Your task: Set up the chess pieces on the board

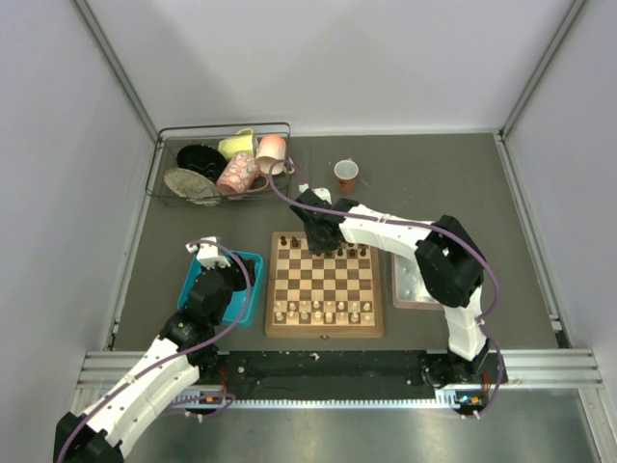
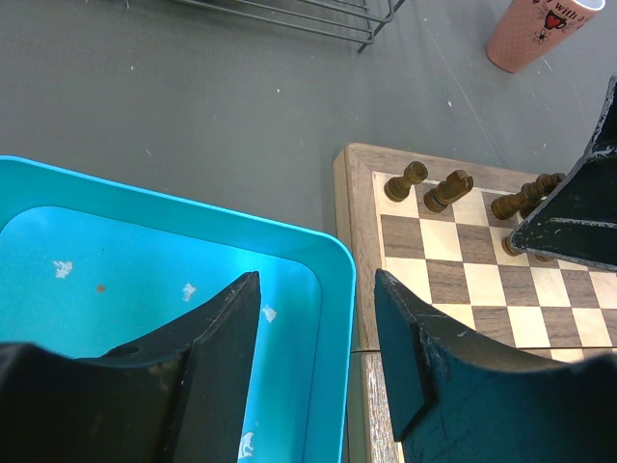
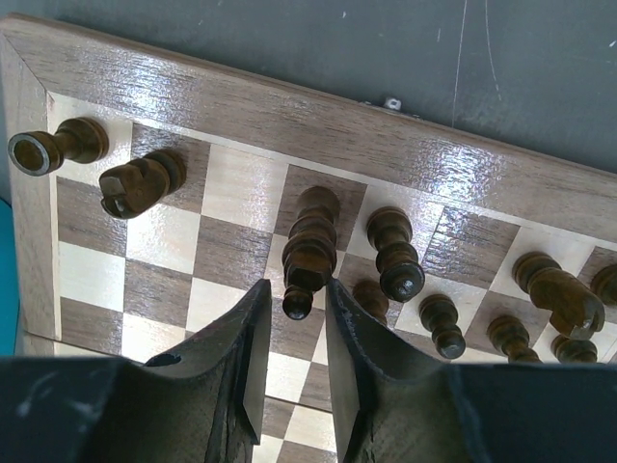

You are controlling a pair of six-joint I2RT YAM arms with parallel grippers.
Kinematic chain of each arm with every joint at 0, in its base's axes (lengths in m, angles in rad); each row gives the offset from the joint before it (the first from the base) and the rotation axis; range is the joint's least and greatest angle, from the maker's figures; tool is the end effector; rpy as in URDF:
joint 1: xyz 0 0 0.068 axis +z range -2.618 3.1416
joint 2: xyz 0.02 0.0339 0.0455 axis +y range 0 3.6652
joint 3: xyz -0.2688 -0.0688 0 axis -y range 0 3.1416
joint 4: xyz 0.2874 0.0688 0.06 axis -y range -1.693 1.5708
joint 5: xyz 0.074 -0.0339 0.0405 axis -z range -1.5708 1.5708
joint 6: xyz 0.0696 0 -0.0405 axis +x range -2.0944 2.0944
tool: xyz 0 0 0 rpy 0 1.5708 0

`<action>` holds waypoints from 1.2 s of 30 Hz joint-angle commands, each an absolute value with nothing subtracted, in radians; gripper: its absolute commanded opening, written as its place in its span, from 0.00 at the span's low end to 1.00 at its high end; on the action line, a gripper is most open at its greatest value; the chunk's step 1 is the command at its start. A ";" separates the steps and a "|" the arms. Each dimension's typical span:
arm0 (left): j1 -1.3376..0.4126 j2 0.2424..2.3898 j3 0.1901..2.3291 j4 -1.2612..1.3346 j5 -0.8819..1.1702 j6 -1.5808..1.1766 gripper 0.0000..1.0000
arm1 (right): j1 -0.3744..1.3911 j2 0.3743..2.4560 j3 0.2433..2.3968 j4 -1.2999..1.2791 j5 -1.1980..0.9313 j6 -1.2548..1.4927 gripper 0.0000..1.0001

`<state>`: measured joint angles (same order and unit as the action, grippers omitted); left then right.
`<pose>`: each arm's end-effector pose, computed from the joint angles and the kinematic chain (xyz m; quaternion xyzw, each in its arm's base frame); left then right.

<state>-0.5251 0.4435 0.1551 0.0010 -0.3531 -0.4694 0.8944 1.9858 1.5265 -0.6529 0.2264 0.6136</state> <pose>0.1881 -0.0811 0.1651 -0.0831 0.7913 -0.1574 0.5850 0.3098 0.3609 0.1587 -0.1100 0.9617 0.0744 0.2399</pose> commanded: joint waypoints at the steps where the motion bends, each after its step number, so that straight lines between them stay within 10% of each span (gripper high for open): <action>1: -0.522 0.442 0.167 0.055 -0.353 -0.468 0.56 | 0.910 1.945 1.563 -0.635 0.224 0.615 0.29; 19: -0.522 0.442 0.166 0.057 -0.351 -0.466 0.56 | 0.859 1.525 1.275 -0.652 0.288 0.640 0.33; 36: -0.522 0.448 0.166 0.061 -0.345 -0.465 0.56 | 0.285 1.180 0.749 -0.627 0.216 0.574 0.32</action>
